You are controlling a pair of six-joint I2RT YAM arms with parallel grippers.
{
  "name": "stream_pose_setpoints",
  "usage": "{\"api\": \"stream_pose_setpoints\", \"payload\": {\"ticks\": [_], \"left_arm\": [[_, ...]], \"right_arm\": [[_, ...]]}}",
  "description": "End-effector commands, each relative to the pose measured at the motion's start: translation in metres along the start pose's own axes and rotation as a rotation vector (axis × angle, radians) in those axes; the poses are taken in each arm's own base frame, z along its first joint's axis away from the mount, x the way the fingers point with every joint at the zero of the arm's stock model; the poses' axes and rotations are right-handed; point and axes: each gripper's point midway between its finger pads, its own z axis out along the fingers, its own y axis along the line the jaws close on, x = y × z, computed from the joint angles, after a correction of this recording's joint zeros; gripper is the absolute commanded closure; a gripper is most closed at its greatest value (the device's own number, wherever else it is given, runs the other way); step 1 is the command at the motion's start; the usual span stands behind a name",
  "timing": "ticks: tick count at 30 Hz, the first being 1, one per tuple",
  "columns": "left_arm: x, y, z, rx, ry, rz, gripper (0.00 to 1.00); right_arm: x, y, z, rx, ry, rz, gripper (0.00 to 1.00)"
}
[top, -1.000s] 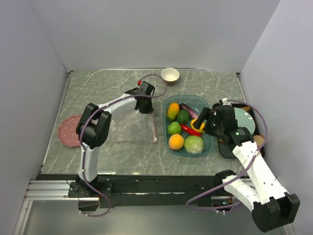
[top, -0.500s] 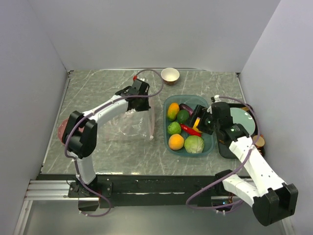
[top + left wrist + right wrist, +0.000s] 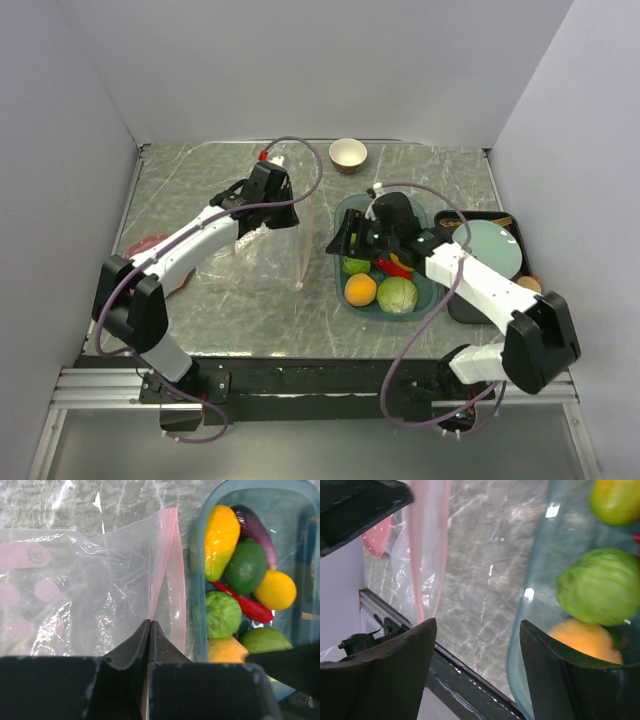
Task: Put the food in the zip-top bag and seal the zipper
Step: Pick up the zipper food storage bag at the center of the board.
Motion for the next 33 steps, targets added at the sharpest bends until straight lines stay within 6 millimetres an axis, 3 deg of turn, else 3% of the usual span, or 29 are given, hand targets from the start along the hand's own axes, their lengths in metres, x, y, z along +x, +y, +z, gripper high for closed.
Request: {"api": "stream_pose_setpoints", "payload": {"ticks": [1, 5, 6, 10, 24, 28, 29, 30, 32, 33], "left_arm": [[-0.007, -0.012, -0.018, 0.064, -0.036, 0.025, 0.94], [-0.005, -0.013, -0.022, 0.082, -0.039, 0.023, 0.94], [-0.002, -0.013, -0.021, 0.090, -0.033, 0.020, 0.94], [0.006, -0.010, -0.019, 0.093, -0.020, 0.007, 0.94], [0.008, -0.015, -0.033, 0.141, -0.038, -0.011, 0.94], [0.012, -0.014, -0.034, 0.143, -0.033, -0.011, 0.94], [0.013, -0.013, -0.034, 0.140, -0.031, -0.013, 0.93], [0.014, -0.012, -0.034, 0.134, -0.028, -0.013, 0.93], [0.011, -0.011, -0.034, 0.125, -0.036, -0.013, 0.89], [0.010, -0.009, -0.035, 0.113, -0.037, -0.011, 0.87]], "right_arm": [[-0.019, 0.043, 0.012, -0.140, -0.037, -0.009, 0.28], [-0.020, 0.054, 0.027, -0.174, -0.019, -0.010, 0.29], [-0.016, 0.054, 0.032, -0.182, 0.004, 0.004, 0.37], [-0.020, 0.069, 0.038, -0.243, 0.008, 0.013, 0.38], [-0.013, 0.049, 0.073, -0.168, 0.055, 0.041, 0.43], [-0.014, 0.054, 0.074, -0.201, 0.056, 0.035, 0.61], [-0.014, 0.054, 0.076, -0.201, 0.061, 0.034, 0.77], [-0.014, 0.056, 0.076, -0.207, 0.065, 0.029, 0.85], [-0.016, 0.057, 0.076, -0.202, 0.057, 0.033, 1.00], [-0.017, 0.055, 0.076, -0.197, 0.048, 0.040, 1.00]]}}
